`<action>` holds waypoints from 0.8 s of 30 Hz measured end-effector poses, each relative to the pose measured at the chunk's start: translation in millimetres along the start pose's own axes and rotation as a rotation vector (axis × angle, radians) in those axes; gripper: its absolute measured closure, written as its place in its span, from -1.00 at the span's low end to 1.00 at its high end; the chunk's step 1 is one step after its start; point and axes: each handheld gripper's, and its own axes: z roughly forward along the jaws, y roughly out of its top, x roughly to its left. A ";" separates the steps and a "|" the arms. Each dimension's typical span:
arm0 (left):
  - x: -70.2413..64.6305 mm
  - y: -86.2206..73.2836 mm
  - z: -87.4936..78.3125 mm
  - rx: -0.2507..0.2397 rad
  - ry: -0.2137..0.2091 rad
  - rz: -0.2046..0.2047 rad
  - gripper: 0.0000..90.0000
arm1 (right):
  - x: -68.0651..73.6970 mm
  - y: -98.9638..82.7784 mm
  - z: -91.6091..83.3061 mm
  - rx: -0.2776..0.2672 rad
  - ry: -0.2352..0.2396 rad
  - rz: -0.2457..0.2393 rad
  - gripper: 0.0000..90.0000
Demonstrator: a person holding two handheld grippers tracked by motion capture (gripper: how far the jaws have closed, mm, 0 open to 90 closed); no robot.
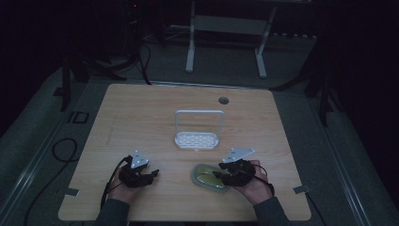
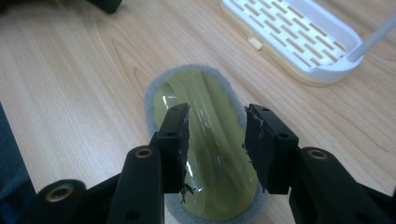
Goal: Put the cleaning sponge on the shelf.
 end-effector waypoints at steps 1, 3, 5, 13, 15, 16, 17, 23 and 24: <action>0.0 0.0 0.0 0.000 0.000 0.000 -0.04 | -0.4 0.8 0.8 0.009 0.003 -0.005 0.31; 0.0 0.0 0.0 0.000 0.000 0.000 -0.04 | -1.0 2.4 2.3 0.024 0.008 -0.015 0.31; 0.0 -0.1 0.1 -0.001 -0.001 0.001 -0.04 | -1.1 4.1 3.8 0.042 0.015 -0.029 0.31; -0.1 -0.1 0.5 -0.003 -0.002 0.002 -0.05 | -1.0 14.5 8.4 0.093 0.017 -0.081 0.35; -0.1 0.0 0.5 -0.003 -0.003 0.003 -0.06 | -0.9 17.0 9.6 0.107 0.022 -0.091 0.35; -0.1 0.0 0.5 -0.002 -0.002 0.003 -0.06 | -1.0 18.2 10.3 0.116 0.024 -0.095 0.35; -0.2 0.0 0.5 -0.003 -0.002 0.003 -0.06 | -1.2 19.4 11.0 0.125 0.025 -0.099 0.35; -0.3 0.1 0.8 -0.004 -0.004 0.003 -0.07 | -1.6 24.6 13.7 0.159 0.045 -0.121 0.36; -0.4 0.2 0.8 -0.003 -0.004 0.003 -0.07 | -1.5 25.2 13.9 0.167 0.046 -0.124 0.36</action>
